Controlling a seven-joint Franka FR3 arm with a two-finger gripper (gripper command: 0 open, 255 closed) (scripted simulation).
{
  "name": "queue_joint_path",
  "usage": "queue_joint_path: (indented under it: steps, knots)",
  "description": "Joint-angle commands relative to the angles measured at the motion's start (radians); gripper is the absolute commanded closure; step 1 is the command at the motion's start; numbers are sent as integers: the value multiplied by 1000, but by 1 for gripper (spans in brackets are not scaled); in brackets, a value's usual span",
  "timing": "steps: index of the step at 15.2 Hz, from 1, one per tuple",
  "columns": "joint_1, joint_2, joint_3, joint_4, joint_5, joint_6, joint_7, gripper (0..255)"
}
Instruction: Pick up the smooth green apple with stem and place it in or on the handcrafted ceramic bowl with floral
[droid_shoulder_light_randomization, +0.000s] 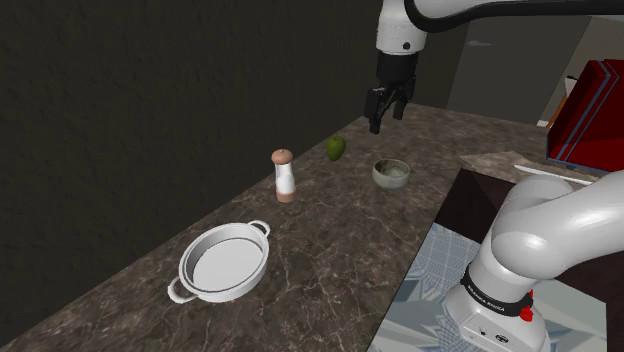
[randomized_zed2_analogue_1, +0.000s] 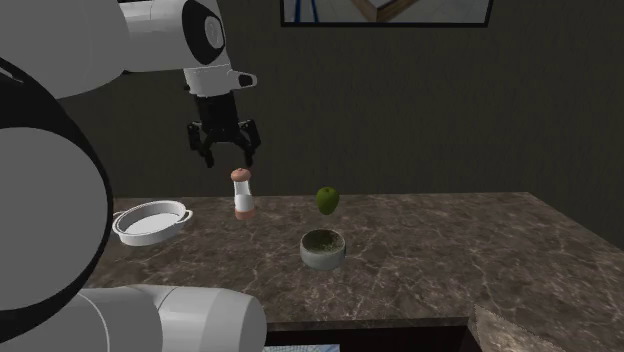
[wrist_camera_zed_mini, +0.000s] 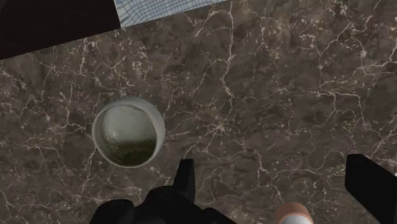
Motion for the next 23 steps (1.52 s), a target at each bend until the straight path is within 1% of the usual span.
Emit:
queue_joint_path:
  steps: [1,7,13,18,23]
  knots:
    - [0,0,0,0,0,0,0,0]
    - [-8,119,-105,-27,-57,173,-167,0]
    - [-6,288,-204,5,-82,337,-332,0]
    - [2,456,-277,77,-66,454,-476,0]
    - [9,643,-334,188,-7,542,-632,0]
